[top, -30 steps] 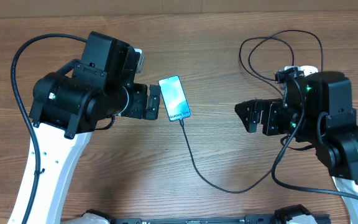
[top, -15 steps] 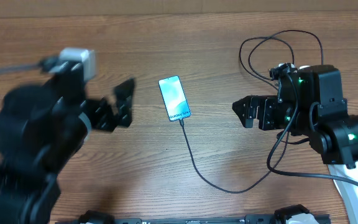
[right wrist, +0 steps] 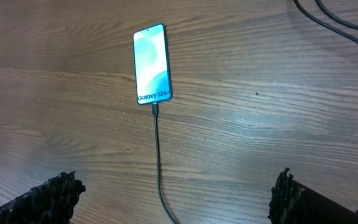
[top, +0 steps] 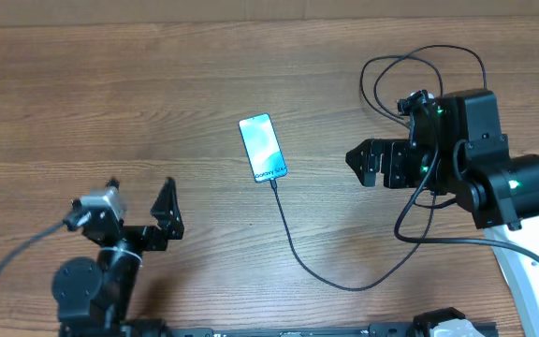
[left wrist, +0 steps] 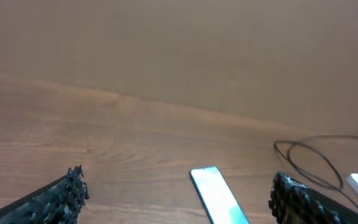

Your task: Plug charger to phone and switch on socket

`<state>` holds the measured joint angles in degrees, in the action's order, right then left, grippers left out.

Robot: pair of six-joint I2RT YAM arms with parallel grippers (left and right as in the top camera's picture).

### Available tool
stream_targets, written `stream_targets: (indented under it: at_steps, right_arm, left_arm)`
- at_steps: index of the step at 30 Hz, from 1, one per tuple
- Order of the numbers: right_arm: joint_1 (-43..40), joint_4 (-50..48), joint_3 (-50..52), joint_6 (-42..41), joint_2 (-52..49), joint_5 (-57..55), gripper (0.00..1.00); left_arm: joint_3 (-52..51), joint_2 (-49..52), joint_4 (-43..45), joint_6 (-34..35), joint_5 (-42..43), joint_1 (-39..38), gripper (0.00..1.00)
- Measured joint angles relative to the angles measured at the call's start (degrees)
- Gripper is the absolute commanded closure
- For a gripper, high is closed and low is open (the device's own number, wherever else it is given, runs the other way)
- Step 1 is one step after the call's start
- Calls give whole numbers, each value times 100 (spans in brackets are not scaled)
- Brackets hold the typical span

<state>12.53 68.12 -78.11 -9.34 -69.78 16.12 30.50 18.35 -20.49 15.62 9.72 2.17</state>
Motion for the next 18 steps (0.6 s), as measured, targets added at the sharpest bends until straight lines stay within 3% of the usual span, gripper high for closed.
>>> stream_targets:
  at_steps: [10,18]
  right_arm:
    - [-2,2,0,0,-4,0,0]
    - [-2,2,0,0,-7,-2,0]
  left_arm:
    - [-1766,-984,1392,293,157,243,0]
    - [-2385,-1591,1491,396,166,258,0]
